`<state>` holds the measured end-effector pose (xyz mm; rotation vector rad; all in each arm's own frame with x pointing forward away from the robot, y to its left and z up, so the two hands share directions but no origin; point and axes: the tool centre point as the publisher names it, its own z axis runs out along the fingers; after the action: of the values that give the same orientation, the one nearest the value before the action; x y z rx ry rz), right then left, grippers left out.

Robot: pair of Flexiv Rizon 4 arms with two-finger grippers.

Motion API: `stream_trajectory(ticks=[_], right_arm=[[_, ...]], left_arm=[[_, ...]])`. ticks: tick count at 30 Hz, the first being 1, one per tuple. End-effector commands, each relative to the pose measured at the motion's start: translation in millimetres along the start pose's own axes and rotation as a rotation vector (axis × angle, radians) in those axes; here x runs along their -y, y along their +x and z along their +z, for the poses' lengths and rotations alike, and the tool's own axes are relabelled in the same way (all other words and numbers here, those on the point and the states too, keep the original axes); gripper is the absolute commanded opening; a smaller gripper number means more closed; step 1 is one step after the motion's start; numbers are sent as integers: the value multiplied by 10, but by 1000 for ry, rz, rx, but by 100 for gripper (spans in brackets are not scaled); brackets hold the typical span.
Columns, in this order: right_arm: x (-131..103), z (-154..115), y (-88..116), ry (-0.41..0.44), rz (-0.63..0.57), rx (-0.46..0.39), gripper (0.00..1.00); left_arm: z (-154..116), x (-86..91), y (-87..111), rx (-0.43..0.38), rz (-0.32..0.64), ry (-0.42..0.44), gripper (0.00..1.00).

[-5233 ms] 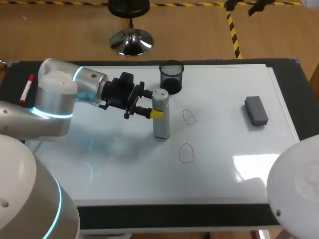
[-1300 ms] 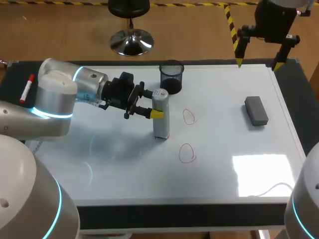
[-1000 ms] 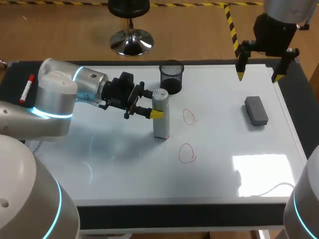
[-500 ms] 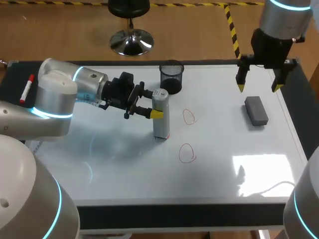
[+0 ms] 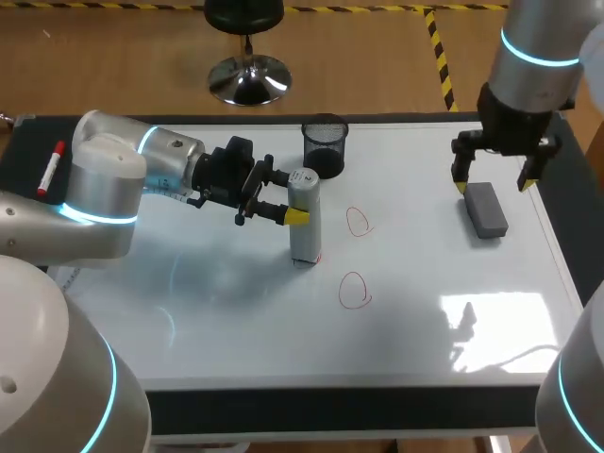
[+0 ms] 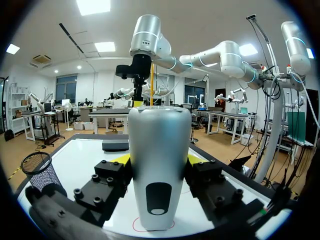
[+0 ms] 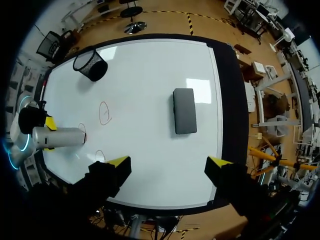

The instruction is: Pick up the inspection probe, press it on each red-marked spot on the whiteboard one by one, put down the probe, pick up the eraser, and wipe off all the red marks.

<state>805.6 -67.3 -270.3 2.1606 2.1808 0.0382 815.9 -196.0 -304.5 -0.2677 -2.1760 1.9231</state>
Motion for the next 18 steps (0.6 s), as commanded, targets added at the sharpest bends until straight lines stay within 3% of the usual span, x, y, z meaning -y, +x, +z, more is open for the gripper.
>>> stream_trajectory(ticks=[1, 18], right_arm=[[-2, 112, -77, -8, -12, -10, 100], [-214, 541, -301, -8, -33, -51, 100]], left_arm=[[9, -82, -16, -3, 1, 2, 0], [9, -82, -16, -3, 1, 2, 0]])
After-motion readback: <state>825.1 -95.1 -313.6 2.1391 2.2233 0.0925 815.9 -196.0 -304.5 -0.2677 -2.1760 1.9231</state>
